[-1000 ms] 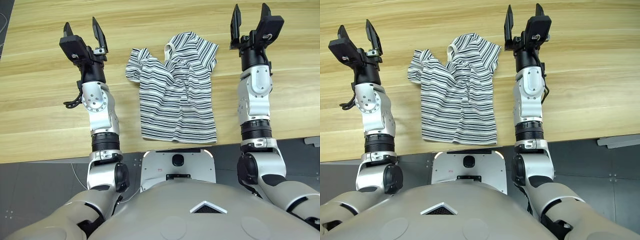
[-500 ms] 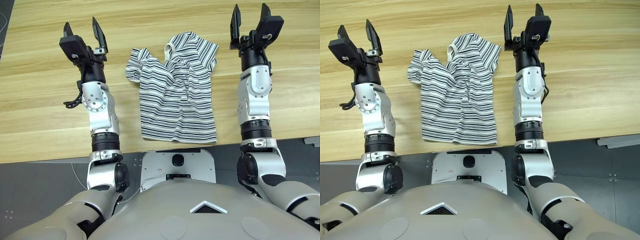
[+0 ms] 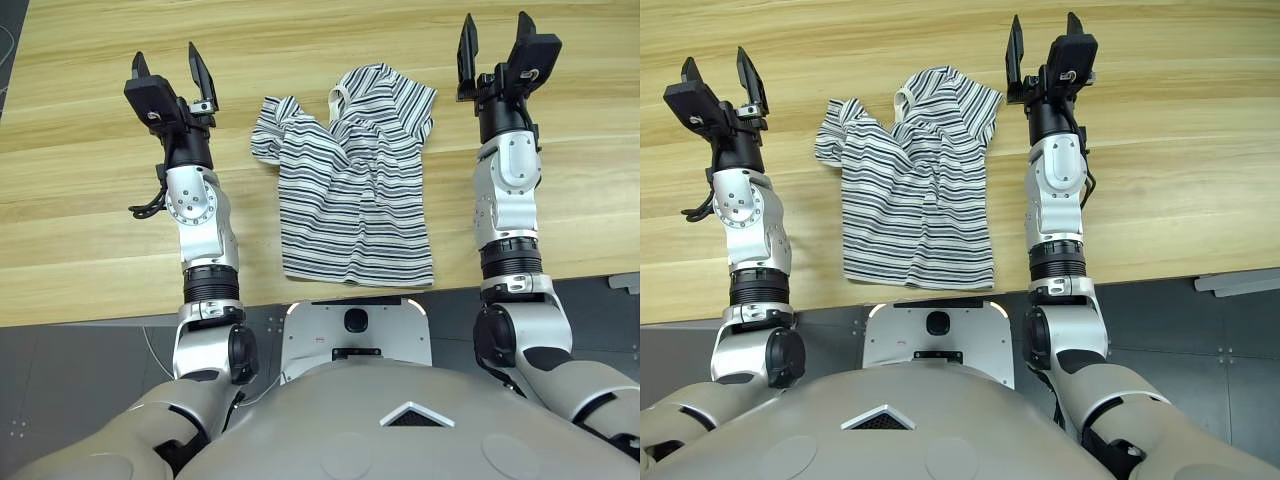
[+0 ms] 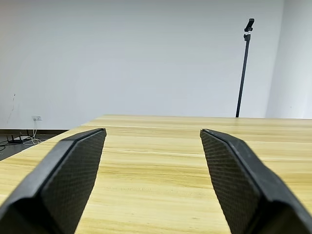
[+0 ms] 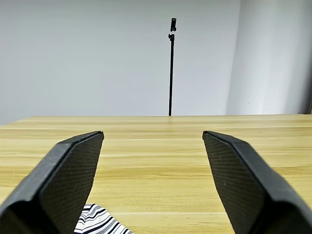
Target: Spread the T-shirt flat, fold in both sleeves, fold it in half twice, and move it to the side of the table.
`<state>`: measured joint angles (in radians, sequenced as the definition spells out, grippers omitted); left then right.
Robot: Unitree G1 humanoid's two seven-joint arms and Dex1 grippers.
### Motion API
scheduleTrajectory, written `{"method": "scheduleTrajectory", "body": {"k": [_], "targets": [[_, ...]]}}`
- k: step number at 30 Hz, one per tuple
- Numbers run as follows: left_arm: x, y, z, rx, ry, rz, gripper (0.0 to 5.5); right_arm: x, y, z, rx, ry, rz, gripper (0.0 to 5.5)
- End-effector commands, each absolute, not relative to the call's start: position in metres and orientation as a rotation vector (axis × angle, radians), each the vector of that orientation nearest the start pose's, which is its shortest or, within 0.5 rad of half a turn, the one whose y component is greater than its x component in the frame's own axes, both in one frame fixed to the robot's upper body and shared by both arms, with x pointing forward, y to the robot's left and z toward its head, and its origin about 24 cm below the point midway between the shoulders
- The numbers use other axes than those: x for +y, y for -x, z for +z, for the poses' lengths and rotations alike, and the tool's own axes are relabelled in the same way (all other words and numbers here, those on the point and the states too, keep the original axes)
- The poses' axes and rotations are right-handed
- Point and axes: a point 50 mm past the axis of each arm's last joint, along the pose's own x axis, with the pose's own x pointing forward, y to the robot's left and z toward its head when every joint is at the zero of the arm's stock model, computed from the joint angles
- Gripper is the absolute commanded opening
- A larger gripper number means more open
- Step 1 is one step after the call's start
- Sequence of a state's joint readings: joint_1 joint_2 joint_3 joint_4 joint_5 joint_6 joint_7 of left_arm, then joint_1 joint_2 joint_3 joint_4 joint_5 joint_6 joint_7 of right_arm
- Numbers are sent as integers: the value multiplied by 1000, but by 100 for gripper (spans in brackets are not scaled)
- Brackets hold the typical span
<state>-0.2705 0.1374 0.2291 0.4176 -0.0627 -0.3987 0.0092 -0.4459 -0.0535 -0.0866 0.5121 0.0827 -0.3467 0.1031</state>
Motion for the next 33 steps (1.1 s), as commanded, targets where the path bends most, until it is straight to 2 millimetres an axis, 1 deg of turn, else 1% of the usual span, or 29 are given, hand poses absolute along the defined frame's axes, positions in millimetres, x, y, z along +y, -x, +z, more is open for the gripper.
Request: {"method": "scheduleTrajectory", "body": {"k": [1,17,21,24,29,31,33], "targets": [[218,-297,65,-265,-56,188,359,-143,-334,86,-285,-34,116,377],[216,-296,61,-243,-43,167,359,-142,-334,86,-280,-49,116,377],[209,-297,56,-206,-134,85,359,-141,-334,86,-281,-40,122,377],[205,-298,57,-211,-221,22,359,-141,-333,86,-282,-36,123,377],[203,-298,59,-222,-217,27,359,-141,-333,85,-280,-38,125,377],[197,-299,57,-219,-250,-3,359,-142,-332,84,-278,-33,124,377],[185,-299,54,-217,-341,-92,359,-142,-332,85,-279,-30,124,377]]}}
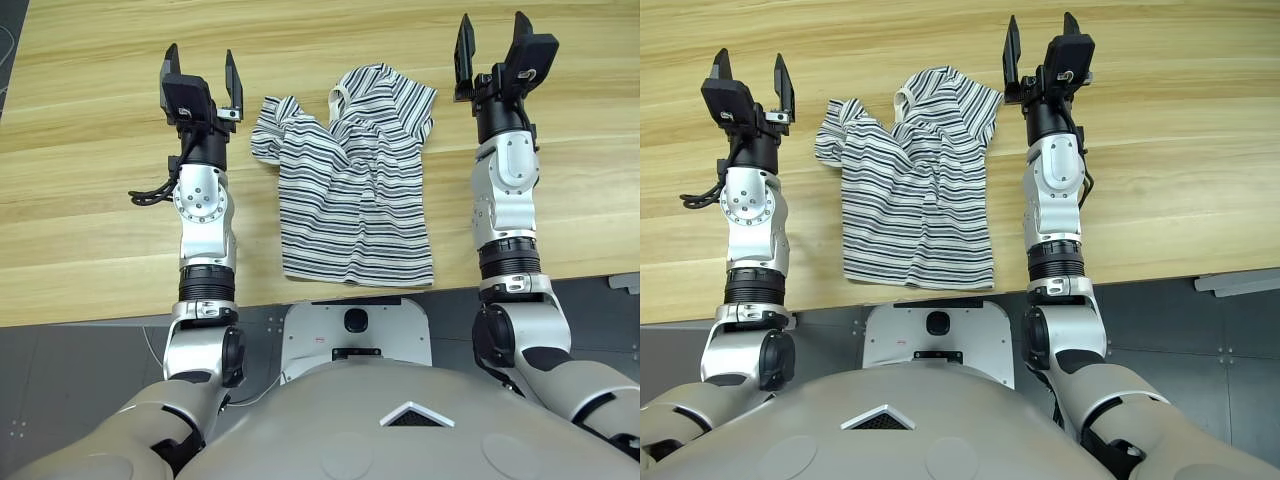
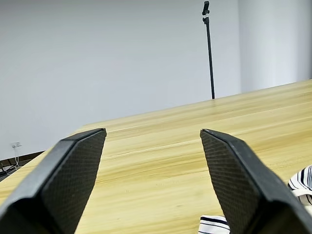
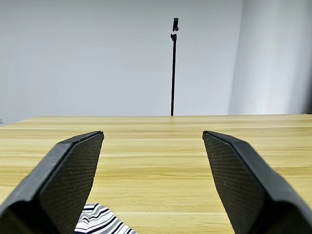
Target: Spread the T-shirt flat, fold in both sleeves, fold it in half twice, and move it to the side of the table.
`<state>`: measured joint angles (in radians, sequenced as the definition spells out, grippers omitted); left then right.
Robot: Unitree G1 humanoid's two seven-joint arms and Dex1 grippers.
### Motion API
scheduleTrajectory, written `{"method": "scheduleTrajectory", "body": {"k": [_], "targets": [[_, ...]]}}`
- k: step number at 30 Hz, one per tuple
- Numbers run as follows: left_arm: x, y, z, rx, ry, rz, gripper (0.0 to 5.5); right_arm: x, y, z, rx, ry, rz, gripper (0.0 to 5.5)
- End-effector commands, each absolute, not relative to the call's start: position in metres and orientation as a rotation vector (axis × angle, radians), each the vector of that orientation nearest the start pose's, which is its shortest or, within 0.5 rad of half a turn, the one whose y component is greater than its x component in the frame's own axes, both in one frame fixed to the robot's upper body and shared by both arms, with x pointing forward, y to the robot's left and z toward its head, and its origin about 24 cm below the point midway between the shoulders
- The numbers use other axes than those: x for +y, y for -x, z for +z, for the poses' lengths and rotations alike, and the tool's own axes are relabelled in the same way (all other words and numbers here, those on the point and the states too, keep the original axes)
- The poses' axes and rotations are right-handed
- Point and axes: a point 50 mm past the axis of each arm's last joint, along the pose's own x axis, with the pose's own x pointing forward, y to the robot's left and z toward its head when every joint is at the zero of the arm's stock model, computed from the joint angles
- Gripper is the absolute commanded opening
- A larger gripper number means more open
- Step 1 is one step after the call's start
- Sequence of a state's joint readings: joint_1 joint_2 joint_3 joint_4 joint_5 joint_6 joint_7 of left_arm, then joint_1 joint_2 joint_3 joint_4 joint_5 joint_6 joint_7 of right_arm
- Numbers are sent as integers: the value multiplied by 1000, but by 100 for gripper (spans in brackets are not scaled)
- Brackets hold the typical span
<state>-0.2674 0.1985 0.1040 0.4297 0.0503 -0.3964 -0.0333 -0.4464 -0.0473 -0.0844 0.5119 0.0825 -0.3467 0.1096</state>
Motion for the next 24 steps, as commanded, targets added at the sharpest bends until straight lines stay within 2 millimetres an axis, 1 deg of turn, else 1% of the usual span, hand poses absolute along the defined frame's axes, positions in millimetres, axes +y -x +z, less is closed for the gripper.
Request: {"method": "scheduleTrajectory", "body": {"k": [1,4,7,8,9,11,13,15,17,20,22,24], "targets": [[176,-299,50,-210,-406,-168,359,-142,-332,85,-282,-28,126,377],[155,-297,40,-177,-568,-389,359,-141,-331,87,-287,-20,133,377],[143,-296,31,-136,-724,-566,359,-140,-330,87,-288,-18,138,377],[141,-296,27,-114,-848,-631,359,-139,-330,88,-290,-19,141,377],[142,-297,22,-87,-965,-680,359,-138,-330,89,-291,-19,144,377],[150,-301,13,-20,-1197,-762,359,-136,-330,90,-291,-20,151,377],[158,-300,8,40,-1327,-880,359,-135,-330,91,-292,-19,155,377],[162,-293,7,83,-1360,-1014,359,-136,-329,92,-295,-13,155,377],[166,-282,6,123,-1363,-1157,359,-136,-329,94,-300,-5,154,377],[175,-258,4,195,-1330,-1357,359,-135,-330,95,-303,0,154,377],[183,-241,5,238,-1332,-1450,359,-134,-329,95,-303,10,158,377],[186,-227,9,243,-1317,-1494,359,-132,-329,95,-305,26,166,377]]}}
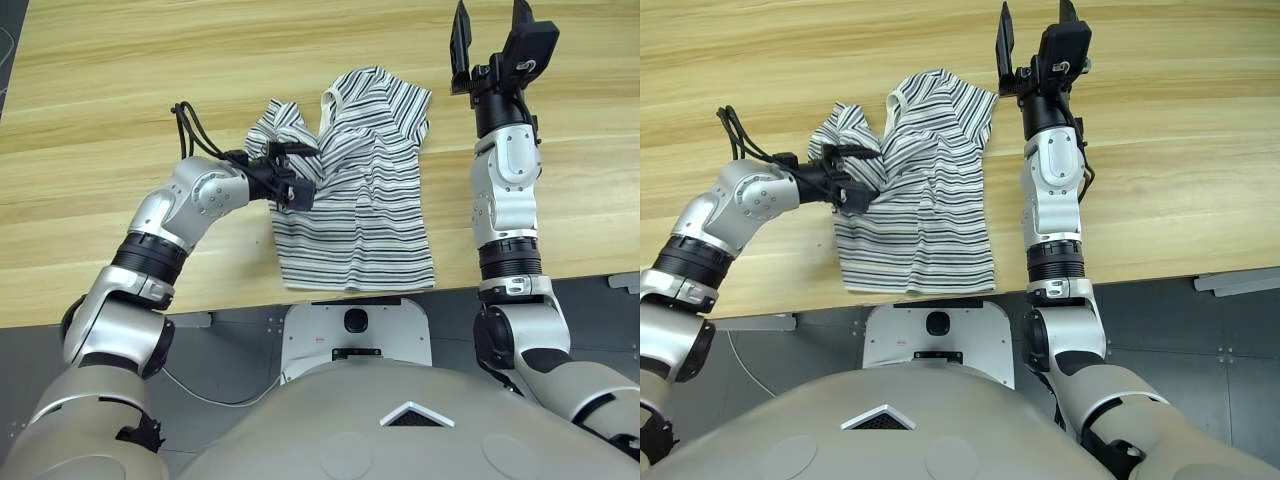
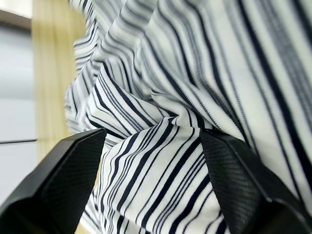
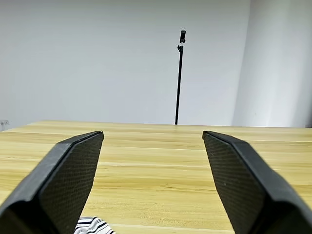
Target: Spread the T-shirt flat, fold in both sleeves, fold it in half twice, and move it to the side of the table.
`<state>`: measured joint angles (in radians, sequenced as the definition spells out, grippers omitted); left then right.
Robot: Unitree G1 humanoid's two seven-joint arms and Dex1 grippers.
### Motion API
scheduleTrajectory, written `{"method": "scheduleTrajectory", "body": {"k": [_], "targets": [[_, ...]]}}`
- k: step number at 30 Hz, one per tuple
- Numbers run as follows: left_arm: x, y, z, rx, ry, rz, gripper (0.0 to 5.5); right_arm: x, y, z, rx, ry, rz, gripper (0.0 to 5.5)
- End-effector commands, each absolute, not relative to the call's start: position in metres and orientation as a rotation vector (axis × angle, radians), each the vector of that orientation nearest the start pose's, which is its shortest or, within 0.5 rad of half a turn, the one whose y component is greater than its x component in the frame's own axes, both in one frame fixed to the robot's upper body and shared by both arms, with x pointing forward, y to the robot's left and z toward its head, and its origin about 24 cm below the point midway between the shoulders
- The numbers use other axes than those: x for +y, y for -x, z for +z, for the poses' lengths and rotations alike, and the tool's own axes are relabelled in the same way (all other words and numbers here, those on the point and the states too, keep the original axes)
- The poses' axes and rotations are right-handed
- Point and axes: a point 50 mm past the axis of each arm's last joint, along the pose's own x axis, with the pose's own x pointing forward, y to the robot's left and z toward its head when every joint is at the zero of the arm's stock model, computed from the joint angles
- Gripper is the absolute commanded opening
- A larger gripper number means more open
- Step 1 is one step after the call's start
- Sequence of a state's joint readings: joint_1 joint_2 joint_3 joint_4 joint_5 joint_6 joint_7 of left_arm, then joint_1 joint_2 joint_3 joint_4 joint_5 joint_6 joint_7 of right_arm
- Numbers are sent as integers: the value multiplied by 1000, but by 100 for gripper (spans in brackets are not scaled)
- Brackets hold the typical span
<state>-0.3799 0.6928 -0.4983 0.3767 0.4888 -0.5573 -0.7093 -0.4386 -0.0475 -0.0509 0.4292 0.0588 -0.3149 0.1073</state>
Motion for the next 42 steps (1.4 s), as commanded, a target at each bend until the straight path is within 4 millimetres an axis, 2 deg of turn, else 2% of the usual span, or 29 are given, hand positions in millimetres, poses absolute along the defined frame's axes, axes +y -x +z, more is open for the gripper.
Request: {"method": "scheduleTrajectory", "body": {"k": [1,5,8,12,14,16,19,21,23,25,28,30,34,38,42], "targets": [[186,-223,11,240,-1312,-1505,359,-131,-329,95,-304,34,173,377],[181,-216,21,201,-1350,-1500,359,-130,-328,92,-289,80,201,377],[176,-221,35,133,-1386,-1423,359,-133,-328,89,-257,146,246,377],[164,-263,75,-85,-1324,-1010,359,-134,-333,82,-168,272,360,377],[165,-274,84,-118,-1305,-898,359,-133,-338,79,-128,318,411,377],[165,-274,87,-128,-1282,-871,359,-130,-345,79,-95,383,468,377],[159,-263,85,-120,-1224,-941,359,-129,-360,84,-56,454,520,377],[155,-257,90,-131,-1114,-957,359,-126,-370,89,-43,485,528,377],[158,-258,100,-147,-1026,-901,359,-122,-378,92,-23,511,539,377],[172,-269,106,-139,-1018,-773,359,-118,-383,91,7,538,552,377],[204,-282,101,-76,-1099,-589,359,-111,-386,82,78,587,590,377],[219,-285,100,-58,-1101,-496,359,-108,-384,73,129,629,614,377],[241,-285,97,-38,-990,-316,359,-104,-374,46,236,724,668,377],[255,-277,79,50,-983,-281,359,-99,-369,35,273,761,675,377],[252,-264,55,147,-952,-377,359,-99,-365,26,301,817,659,377]]}}
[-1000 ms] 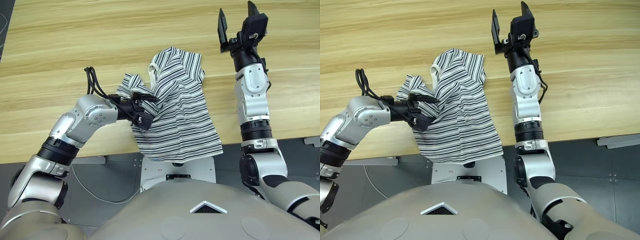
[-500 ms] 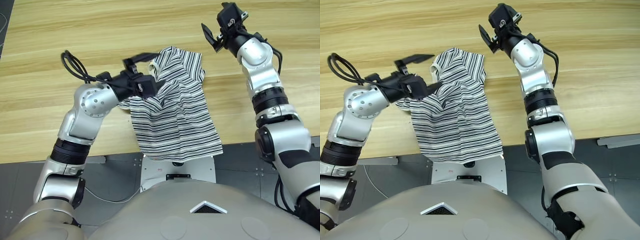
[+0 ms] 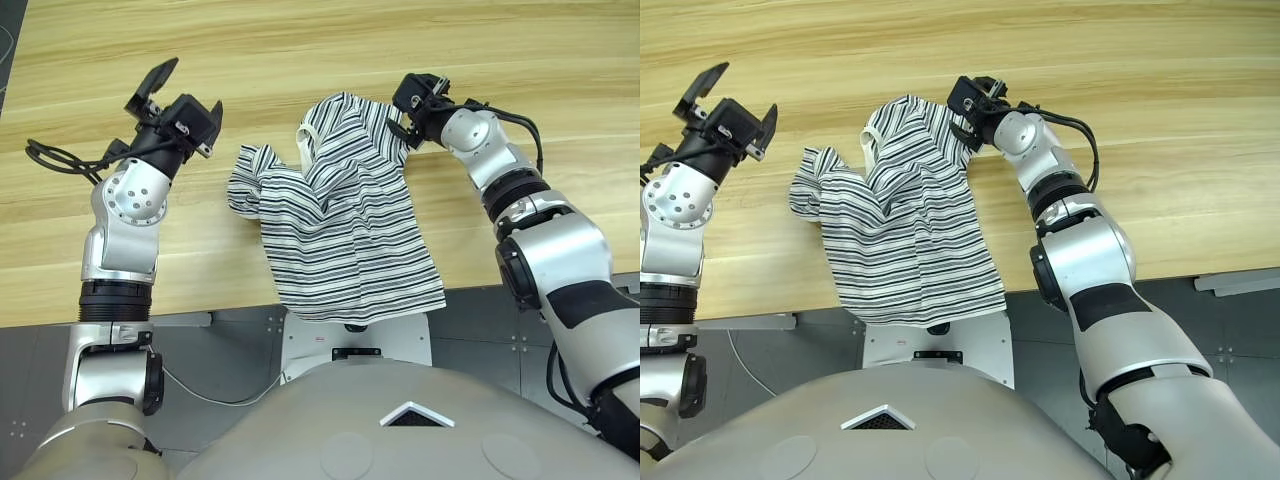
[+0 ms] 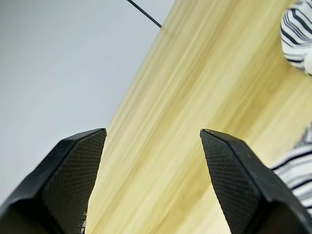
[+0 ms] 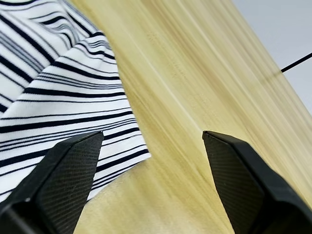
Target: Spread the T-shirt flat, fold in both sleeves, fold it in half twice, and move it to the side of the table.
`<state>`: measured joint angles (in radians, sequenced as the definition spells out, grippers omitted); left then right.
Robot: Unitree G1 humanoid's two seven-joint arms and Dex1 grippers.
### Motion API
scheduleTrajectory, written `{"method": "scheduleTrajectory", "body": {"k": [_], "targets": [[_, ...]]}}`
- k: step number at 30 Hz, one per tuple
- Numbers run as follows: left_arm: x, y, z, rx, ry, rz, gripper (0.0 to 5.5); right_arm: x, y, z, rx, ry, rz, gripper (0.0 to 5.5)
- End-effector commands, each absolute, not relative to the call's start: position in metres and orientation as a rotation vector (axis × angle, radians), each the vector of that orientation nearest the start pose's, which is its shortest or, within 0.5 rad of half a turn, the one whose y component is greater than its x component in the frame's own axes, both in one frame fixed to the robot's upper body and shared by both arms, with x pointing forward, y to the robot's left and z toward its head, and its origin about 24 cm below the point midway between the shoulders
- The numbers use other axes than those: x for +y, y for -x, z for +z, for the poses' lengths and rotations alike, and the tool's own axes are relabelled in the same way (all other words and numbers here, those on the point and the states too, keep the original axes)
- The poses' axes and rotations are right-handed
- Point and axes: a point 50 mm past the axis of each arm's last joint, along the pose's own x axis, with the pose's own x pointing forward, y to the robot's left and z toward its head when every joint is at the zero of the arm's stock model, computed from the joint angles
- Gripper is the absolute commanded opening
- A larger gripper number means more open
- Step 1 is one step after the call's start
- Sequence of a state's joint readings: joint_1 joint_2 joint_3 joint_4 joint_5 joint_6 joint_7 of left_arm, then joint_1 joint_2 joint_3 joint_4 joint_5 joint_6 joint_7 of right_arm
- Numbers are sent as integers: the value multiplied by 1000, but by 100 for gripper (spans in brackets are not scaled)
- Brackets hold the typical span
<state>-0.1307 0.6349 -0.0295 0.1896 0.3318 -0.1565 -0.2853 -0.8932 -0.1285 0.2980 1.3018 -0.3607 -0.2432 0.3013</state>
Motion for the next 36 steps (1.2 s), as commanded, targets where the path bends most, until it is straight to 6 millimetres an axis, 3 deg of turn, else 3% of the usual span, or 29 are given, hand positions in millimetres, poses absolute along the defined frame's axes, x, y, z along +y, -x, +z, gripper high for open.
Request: {"method": "scheduleTrajectory", "body": {"k": [1,9,16,20,27,30,33,36], "targets": [[251,-262,50,168,-952,-400,359,-100,-365,24,303,833,654,377],[250,-259,28,258,-919,-466,359,-102,-360,17,297,895,663,377],[281,-253,3,461,-1135,-450,359,-96,-355,13,279,931,713,377],[290,-248,-7,538,-1176,-513,359,-124,-361,14,347,1001,640,377],[297,-253,0,512,-1184,-465,359,-176,-365,21,430,1098,497,377],[292,-256,3,462,-1167,-436,359,-196,-370,33,385,1285,409,377],[284,-263,10,375,-1137,-408,359,-205,-373,40,374,1321,362,377],[277,-279,30,189,-1054,-266,359,-213,-373,41,381,1341,332,377]]}}
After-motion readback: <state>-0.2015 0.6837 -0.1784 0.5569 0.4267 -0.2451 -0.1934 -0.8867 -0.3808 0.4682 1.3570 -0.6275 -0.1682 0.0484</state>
